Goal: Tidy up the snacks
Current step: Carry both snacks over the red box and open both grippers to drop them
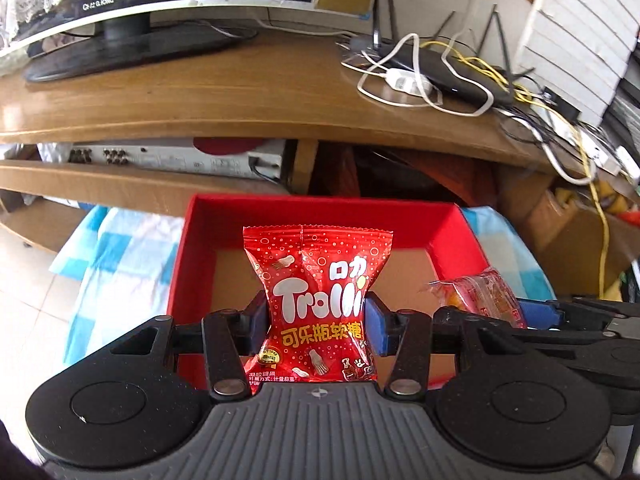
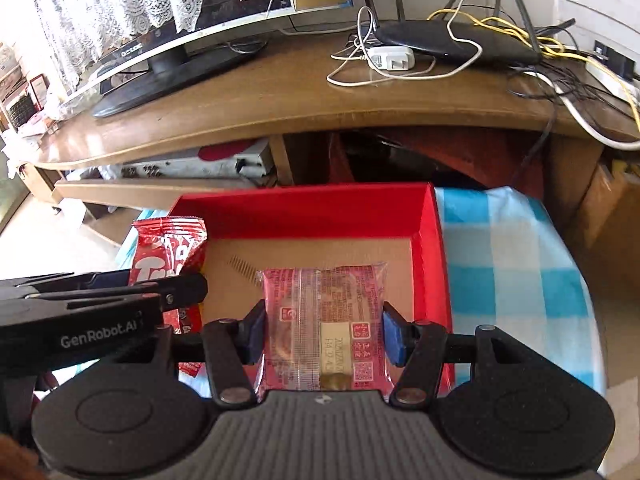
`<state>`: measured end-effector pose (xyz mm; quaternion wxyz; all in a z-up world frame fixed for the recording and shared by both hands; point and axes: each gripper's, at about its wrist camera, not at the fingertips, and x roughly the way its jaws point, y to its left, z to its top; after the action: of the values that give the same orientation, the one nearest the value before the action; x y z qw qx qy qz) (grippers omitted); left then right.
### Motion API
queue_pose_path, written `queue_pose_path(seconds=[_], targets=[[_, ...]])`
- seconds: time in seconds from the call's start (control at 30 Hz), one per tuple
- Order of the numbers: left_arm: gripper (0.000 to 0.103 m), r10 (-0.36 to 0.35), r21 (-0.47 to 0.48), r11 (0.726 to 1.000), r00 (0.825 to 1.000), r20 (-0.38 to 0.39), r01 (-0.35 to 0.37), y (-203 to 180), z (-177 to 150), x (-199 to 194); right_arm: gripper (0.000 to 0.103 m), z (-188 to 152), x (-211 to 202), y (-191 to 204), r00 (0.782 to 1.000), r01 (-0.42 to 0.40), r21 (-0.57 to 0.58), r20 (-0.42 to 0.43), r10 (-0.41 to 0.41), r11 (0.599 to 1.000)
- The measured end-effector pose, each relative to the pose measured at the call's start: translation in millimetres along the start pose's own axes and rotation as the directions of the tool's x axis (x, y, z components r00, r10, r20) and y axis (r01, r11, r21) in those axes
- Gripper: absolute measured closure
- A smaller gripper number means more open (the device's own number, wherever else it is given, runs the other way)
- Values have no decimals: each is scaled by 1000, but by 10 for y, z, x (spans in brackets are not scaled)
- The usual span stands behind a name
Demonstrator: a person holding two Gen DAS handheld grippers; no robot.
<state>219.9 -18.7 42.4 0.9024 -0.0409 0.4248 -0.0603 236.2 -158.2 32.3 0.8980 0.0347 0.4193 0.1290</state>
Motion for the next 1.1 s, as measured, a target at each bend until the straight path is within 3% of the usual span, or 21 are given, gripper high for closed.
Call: queue_pose_path(seconds=[0.5,0.77,1.1], targets=[[47,61,-14,998,992,-108,-63,174,14,644,34,20,772,-66,997,10,-34,-71,-13,999],[45,65,-7,998,988,-143,-67,190,-52,730,34,-14,907,-67,995,29,-60,-96,-35,998],[34,61,-28,998,990,-128,-65,219,-11,647,33,27,843,-74,997,23,-73,-67,-28,997]])
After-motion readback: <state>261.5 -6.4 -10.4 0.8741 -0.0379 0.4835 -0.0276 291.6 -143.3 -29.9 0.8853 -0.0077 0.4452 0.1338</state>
